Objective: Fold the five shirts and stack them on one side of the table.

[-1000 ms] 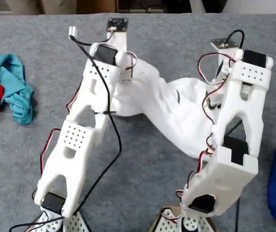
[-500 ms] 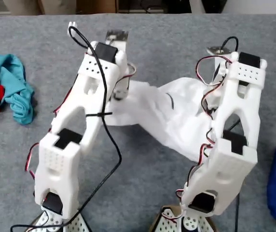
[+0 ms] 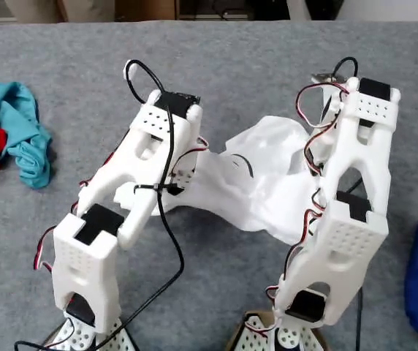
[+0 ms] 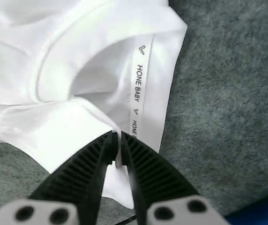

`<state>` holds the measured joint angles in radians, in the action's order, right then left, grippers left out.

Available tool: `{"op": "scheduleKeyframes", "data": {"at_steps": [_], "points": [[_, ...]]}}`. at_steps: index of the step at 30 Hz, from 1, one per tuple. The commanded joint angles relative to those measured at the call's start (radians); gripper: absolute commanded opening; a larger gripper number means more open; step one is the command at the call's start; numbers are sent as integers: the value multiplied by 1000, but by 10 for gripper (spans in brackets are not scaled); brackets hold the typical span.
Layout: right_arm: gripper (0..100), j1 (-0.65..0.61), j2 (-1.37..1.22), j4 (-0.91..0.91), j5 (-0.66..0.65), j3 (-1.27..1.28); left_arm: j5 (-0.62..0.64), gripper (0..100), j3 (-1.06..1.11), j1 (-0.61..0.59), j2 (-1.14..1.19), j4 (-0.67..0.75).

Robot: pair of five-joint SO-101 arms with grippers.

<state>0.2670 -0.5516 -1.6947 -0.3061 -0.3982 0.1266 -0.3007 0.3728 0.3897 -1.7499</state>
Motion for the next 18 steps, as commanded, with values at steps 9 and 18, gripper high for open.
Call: {"op": "scheduleKeyframes", "data": {"at_steps": [9, 18], "points": [[5, -24, 4, -8, -9, -48, 184, 253, -339, -239, -59, 269], [5, -50, 4, -5, -9, -41, 272, 253, -305, -245, 213, 664]]}}
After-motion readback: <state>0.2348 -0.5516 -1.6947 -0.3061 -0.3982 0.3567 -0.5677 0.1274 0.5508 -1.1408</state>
